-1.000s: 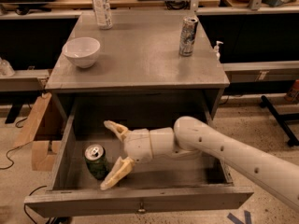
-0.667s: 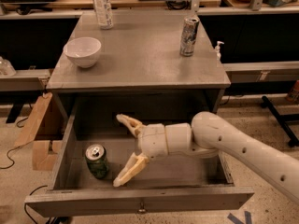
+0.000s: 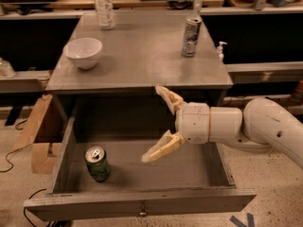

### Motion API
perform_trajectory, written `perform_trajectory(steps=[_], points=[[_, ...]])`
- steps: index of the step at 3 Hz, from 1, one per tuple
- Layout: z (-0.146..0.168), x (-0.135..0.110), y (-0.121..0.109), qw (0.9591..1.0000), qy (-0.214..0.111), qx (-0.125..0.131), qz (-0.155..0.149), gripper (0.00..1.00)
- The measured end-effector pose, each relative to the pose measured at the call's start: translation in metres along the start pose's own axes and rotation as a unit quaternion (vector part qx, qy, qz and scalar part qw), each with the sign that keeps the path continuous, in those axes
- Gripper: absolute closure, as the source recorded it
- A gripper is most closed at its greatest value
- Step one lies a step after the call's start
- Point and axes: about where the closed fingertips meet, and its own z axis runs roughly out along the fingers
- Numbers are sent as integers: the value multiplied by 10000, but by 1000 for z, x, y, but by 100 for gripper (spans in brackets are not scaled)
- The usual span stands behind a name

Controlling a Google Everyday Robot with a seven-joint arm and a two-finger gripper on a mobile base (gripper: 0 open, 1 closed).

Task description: Place green can into top drawer

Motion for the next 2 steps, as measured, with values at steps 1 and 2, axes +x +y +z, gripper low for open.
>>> perform_trajectory(steps=[1, 2], points=[[-17, 2, -4, 9998, 52, 206, 21, 0], [-16, 2, -4, 9998, 51, 205, 22, 0]])
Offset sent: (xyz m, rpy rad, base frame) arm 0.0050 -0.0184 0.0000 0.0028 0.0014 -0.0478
